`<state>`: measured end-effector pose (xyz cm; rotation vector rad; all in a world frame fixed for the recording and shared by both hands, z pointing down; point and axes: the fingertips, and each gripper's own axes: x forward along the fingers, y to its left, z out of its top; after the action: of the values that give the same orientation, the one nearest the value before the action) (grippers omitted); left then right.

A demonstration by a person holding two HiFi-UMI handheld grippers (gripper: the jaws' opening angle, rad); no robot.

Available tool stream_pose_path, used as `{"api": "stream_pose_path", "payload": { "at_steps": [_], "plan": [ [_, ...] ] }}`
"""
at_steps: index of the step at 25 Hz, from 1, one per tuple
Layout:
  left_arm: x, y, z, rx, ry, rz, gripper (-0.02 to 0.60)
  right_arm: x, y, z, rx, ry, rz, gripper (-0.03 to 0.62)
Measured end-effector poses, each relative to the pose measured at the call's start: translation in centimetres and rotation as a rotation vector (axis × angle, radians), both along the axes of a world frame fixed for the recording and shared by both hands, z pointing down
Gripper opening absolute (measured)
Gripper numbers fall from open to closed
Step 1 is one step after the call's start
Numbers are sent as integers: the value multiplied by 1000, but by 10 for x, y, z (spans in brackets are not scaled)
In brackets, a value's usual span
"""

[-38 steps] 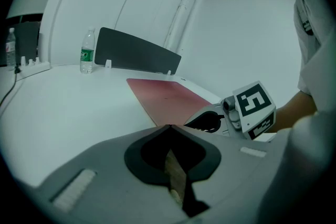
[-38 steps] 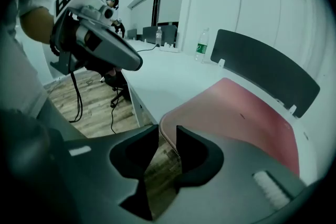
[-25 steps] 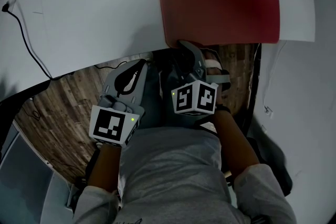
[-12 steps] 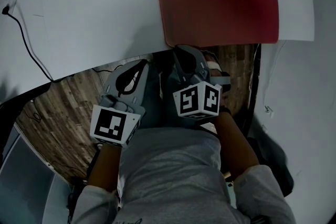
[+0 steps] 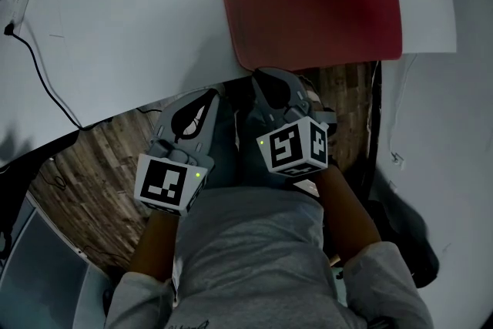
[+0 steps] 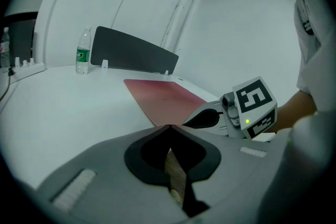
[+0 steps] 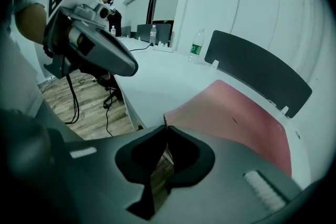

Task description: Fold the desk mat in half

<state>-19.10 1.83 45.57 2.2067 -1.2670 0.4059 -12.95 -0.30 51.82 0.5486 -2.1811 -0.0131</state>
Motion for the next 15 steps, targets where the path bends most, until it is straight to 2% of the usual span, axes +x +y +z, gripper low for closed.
{"api": "stream_pose_path", "payload": {
  "at_steps": [7,12,15],
  "plan": [
    [6,-10,-14,38,-8,52,20,12,-9,-22,-36,-81,102,19],
    [13,-11,-21,45,-20,115,20,19,-16,-40,-105,-199,209,18],
    [24,-17,-27,63,-26,149,20,29,-25,-56,-86,-231,241,18]
  ]
}}
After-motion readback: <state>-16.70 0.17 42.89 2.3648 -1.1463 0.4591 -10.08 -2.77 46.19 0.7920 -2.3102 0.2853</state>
